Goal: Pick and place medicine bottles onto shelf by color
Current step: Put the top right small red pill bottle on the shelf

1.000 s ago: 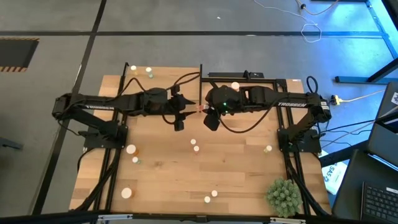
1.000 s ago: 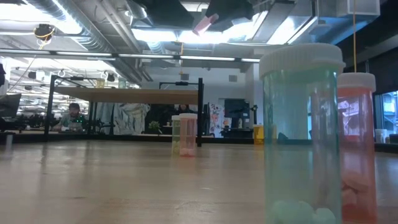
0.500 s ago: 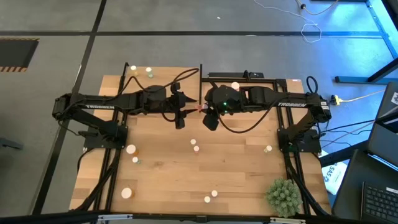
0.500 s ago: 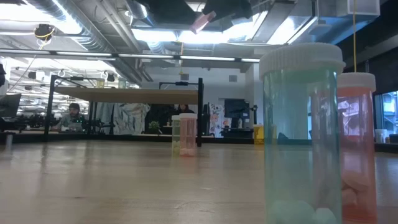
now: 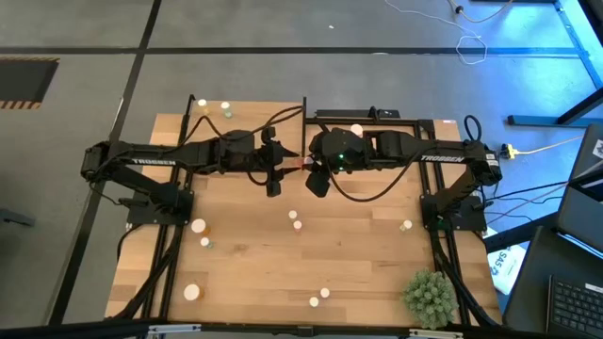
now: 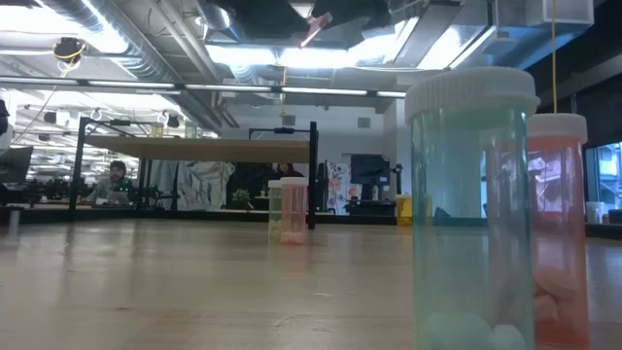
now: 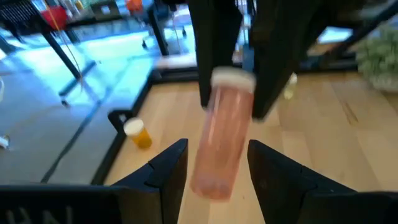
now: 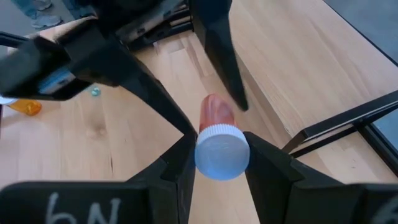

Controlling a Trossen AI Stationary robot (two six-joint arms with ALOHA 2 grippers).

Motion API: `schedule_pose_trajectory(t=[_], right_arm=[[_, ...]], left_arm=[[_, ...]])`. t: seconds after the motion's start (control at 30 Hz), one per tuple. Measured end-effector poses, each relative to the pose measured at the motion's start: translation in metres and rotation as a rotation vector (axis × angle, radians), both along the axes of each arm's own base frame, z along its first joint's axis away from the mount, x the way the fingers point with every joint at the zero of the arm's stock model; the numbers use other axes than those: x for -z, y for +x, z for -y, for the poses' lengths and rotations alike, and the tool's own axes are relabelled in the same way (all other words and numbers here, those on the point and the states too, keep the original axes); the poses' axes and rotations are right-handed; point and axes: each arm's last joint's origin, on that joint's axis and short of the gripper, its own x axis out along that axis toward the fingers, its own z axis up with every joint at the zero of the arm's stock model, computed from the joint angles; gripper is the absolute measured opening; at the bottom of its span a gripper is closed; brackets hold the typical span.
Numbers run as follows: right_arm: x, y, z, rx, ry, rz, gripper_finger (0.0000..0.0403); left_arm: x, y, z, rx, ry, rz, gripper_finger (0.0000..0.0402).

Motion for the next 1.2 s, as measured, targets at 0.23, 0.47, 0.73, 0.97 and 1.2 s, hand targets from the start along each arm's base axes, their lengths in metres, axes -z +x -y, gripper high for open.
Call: schedule_pose_trajectory(t=[0.23, 0.47, 0.73, 0.97, 1.2], right_arm=[[0.0001, 0.0001, -0.0004, -0.014, 0.012, 0.0, 0.0123], [0.0001, 0.0001, -0.0003, -0.013, 0.011, 0.0, 0.0123], [0.0002, 0.0001, -0.0004, -0.015, 0.012, -0.001, 0.0123], [0.0002, 0.0001, -0.0003, -0.017, 0.015, 0.0, 0.0123], [0.0002, 0.0001, -0.0003, -0.016, 0.018, 0.0, 0.013]], left_arm=[[0.0046, 0.0039, -0.0017, 0.003, 0.022, -0.02, 0.0162], [0.0027, 0.0063, -0.0024, 0.002, 0.026, 0.009, 0.015], [0.0026, 0.0063, -0.0023, 0.004, 0.026, 0.009, 0.0132], [0.0026, 0.0063, -0.0021, 0.007, 0.027, 0.009, 0.0112], [0.0026, 0.0064, -0.002, 0.011, 0.026, 0.009, 0.0108]])
